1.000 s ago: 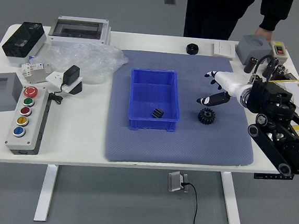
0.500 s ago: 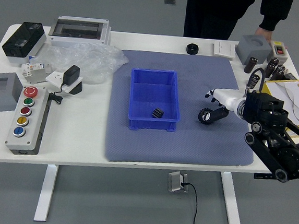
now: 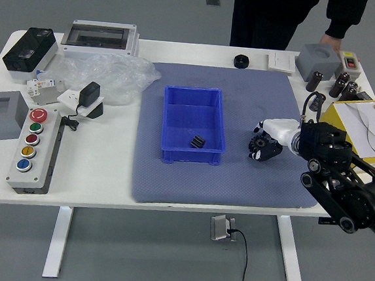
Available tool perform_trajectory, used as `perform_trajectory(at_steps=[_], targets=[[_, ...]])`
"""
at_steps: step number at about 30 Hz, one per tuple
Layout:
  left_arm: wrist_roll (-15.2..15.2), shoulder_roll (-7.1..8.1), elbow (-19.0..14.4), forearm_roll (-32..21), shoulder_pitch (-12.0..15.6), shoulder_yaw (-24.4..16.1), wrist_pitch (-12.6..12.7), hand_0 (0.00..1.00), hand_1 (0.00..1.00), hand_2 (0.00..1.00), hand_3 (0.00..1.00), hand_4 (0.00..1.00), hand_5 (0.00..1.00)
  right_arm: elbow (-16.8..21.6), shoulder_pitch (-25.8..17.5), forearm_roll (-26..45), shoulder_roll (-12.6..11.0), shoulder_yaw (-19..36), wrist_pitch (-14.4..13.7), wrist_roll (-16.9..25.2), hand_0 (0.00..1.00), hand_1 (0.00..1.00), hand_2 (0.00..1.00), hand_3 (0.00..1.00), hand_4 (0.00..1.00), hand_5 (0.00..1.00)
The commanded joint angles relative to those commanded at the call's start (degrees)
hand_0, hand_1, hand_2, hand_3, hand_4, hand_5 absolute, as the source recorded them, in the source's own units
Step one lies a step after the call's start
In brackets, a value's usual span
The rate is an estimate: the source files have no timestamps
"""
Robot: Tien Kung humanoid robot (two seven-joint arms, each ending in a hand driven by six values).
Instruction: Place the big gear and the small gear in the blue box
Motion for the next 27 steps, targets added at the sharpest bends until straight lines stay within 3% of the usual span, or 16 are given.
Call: perform_trajectory(at_steps=[5,6,11,12,23,24,27], targets=[[0.0,0.04,0.0,0.0,-0.1,0.1,0.0,0.817,0.821,0.821,0.781,0.522,0.139,-0.2,0.3,-1.0,0.3,-0.7,-0.4,-0.1,0.736,0.71,0.782,0.811,0.768,0.44],[0.0,0.04,0.0,0.0,-0.1,0.1,0.0,0.817,0.821,0.821,0.78,0.522,0.139,-0.2,0.3,-1.1,0.3,-0.8,-0.5,-0.1,0.683,0.653,0.715,0.736,0.708,0.44],[0.0,0.04,0.0,0.1,-0.1,0.1,0.0,0.817,0.821,0.821,0.78,0.522,0.139,-0.3,0.4,-2.1,0.6,-1.2,-1.0,-0.3,0.683,0.653,0.715,0.736,0.708,0.44],[0.0,0.03,0.0,0.0,-0.1,0.1,0.0,0.817,0.821,0.821,0.779,0.522,0.138,-0.3,0.4,-2.3,0.6,-1.3,-1.0,-0.3,0.641,0.616,0.658,0.681,0.609,0.437],[0.0,0.05,0.0,0.1,-0.1,-0.1,0.0,0.817,0.82,0.82,0.781,0.523,0.138,-0.6,0.3,-3.4,0.8,-2.1,-0.8,-0.5,0.611,0.589,0.617,0.666,0.587,0.426],[0.0,0.04,0.0,0.1,-0.1,-0.1,0.0,0.817,0.821,0.821,0.78,0.522,0.139,-0.6,0.3,-3.5,0.8,-2.1,-0.9,-0.5,0.532,0.509,0.545,0.653,0.526,0.416],[0.0,0.04,0.0,0.2,-0.1,-0.1,0.0,0.817,0.821,0.821,0.78,0.522,0.139,-0.5,0.4,-3.8,0.9,-2.0,-1.6,-0.8,0.532,0.509,0.545,0.653,0.526,0.416]])
